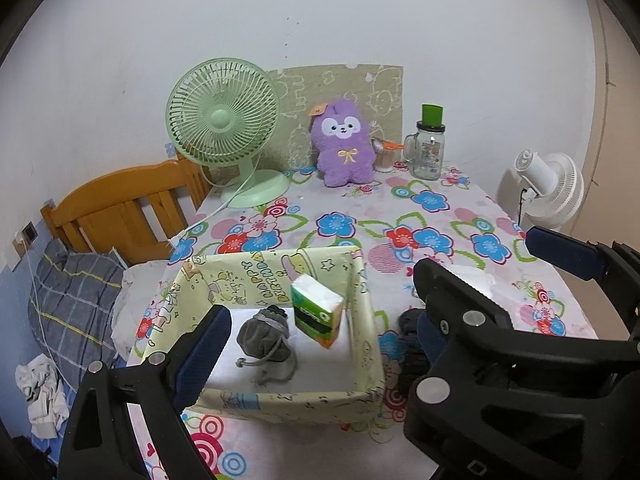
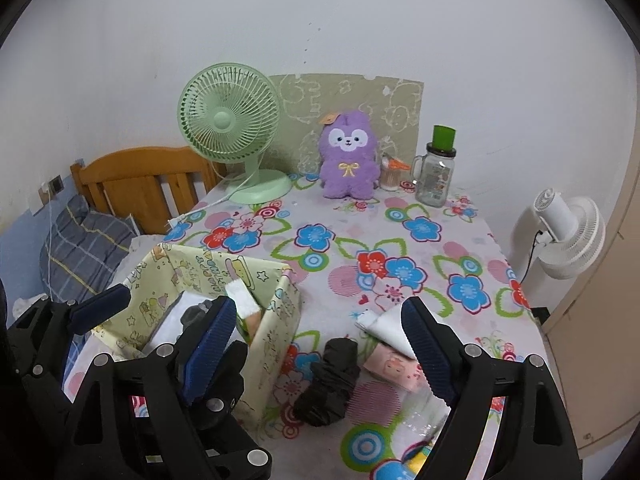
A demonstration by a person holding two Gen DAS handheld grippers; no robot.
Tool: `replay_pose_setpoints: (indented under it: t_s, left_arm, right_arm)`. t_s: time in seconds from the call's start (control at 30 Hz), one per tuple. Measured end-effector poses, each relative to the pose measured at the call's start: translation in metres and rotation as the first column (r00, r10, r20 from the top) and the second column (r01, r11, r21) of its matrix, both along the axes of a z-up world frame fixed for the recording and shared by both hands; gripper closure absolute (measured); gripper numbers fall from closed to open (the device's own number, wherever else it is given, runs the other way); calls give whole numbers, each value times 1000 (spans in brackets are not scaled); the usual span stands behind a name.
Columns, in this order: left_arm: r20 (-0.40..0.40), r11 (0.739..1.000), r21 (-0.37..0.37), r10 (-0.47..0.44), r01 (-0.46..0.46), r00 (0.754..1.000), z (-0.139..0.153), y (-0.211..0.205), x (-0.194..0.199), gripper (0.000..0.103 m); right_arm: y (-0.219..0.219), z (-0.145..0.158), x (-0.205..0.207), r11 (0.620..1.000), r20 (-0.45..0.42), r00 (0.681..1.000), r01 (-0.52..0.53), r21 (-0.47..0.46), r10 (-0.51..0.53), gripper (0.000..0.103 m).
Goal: Organize soft objects
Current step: 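Move both tools back toward the remaining items on the table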
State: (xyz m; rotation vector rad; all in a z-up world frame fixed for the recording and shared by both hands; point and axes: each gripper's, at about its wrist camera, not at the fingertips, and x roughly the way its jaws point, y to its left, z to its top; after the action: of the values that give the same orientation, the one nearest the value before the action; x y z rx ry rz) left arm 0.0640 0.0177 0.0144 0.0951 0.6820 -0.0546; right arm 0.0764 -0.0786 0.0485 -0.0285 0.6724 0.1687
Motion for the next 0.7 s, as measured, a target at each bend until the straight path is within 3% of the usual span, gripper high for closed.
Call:
replay_pose_setpoints:
  t_s: [0.7]
  left_arm:
    - [26,996,-29,-89,90,996,2,-51,-33,8]
  right_arm:
    - [-52,5,-44,998,52,997,64,-11,-64,15]
